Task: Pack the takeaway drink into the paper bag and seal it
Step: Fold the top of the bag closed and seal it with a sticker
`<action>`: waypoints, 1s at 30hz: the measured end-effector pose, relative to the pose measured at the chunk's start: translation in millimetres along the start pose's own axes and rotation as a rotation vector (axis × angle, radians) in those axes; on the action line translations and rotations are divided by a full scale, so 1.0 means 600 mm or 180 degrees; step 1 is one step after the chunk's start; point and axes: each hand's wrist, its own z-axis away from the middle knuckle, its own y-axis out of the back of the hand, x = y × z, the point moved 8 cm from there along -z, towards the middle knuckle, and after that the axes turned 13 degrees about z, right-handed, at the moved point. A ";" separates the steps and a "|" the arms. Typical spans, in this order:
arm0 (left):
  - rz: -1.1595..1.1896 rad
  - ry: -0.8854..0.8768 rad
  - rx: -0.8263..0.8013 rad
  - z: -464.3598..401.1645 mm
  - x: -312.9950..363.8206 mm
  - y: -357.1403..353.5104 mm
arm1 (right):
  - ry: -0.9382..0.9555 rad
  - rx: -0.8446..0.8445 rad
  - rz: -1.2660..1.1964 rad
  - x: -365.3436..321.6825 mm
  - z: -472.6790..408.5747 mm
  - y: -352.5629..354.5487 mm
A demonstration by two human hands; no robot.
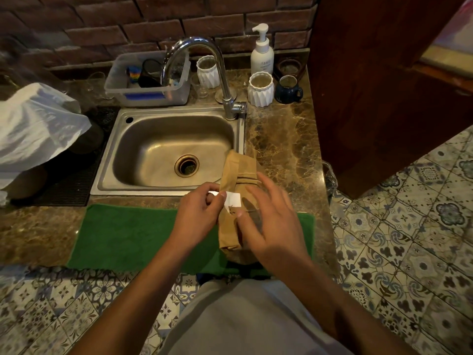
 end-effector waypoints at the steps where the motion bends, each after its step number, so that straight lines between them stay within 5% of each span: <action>1: 0.0028 -0.0014 0.0043 0.007 0.000 0.002 | 0.0046 0.0220 -0.0035 0.003 -0.012 0.015; 4: -0.0213 -0.0223 0.0231 0.030 0.007 0.001 | 0.0329 0.0348 0.0344 0.020 -0.072 0.018; 12: 0.0004 0.0468 -0.0240 0.092 -0.022 -0.036 | 0.0355 -0.1094 -0.0199 0.051 -0.163 -0.058; 23: 0.0174 0.0334 -0.0348 0.078 -0.056 0.087 | 0.0594 -0.0753 -0.0298 0.059 -0.172 -0.028; 30: 0.0084 0.0068 -0.0492 0.034 -0.059 0.133 | 0.1182 -0.2197 -0.0261 0.004 -0.123 -0.079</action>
